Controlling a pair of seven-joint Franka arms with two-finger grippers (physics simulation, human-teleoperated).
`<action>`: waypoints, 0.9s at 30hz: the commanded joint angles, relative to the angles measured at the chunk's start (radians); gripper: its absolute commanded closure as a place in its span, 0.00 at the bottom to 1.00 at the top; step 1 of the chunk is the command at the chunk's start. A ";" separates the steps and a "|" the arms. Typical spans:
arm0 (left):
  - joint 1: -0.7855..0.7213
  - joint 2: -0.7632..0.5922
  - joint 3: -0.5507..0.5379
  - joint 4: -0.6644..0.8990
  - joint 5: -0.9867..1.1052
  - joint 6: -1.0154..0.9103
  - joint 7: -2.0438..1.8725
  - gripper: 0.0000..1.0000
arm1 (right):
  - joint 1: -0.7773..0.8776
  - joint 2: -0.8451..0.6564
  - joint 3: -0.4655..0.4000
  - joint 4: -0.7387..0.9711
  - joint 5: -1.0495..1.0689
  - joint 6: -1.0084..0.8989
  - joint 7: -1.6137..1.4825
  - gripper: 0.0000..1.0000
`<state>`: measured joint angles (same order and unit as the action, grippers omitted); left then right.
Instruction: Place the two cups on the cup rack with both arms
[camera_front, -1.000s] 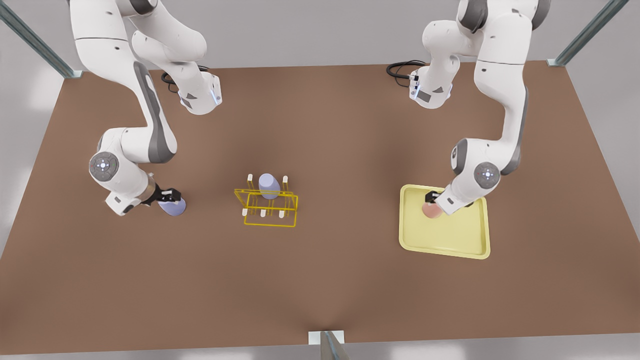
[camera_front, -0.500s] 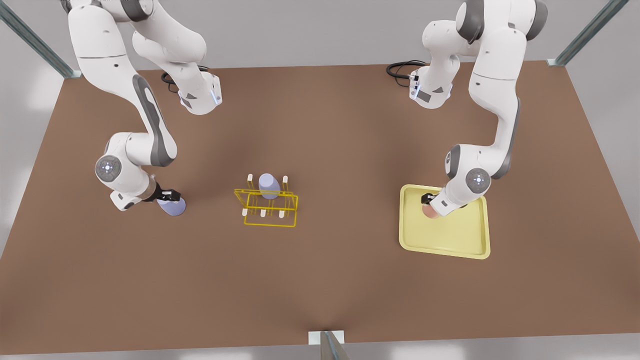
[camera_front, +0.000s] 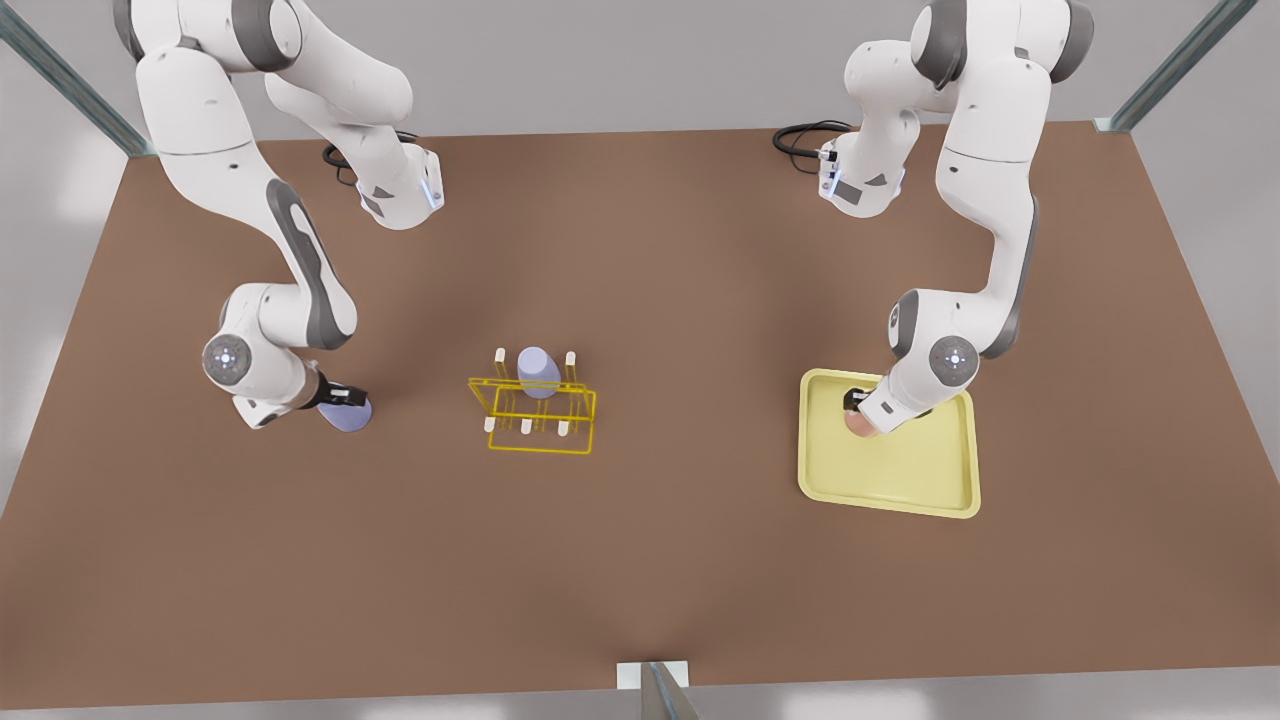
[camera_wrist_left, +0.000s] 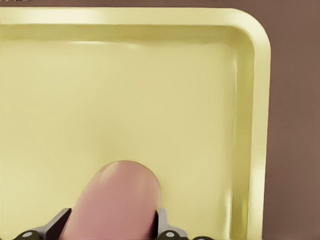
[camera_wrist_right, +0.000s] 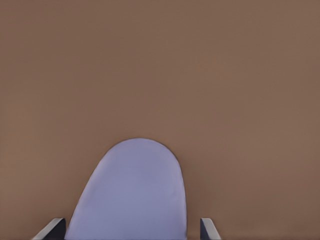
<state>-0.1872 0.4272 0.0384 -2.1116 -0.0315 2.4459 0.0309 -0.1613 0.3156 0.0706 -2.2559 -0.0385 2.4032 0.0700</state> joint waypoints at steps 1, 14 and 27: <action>-0.002 -0.001 0.000 0.002 -0.001 -0.001 -0.005 0.17 | -0.001 0.007 0.000 -0.001 0.002 0.001 0.021 0.00; -0.024 -0.065 0.003 0.032 -0.001 -0.113 -0.060 0.19 | -0.011 -0.024 0.002 -0.050 0.002 0.082 0.022 0.00; -0.279 0.283 -0.012 0.814 -0.045 -0.601 -0.655 0.20 | -0.004 -0.018 0.008 -0.059 0.002 0.056 0.017 0.00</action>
<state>-0.4559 0.6973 0.0261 -1.3243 -0.0638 1.9802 -0.2163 -0.1662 0.2983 0.0781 -2.3141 -0.0388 2.4651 0.0915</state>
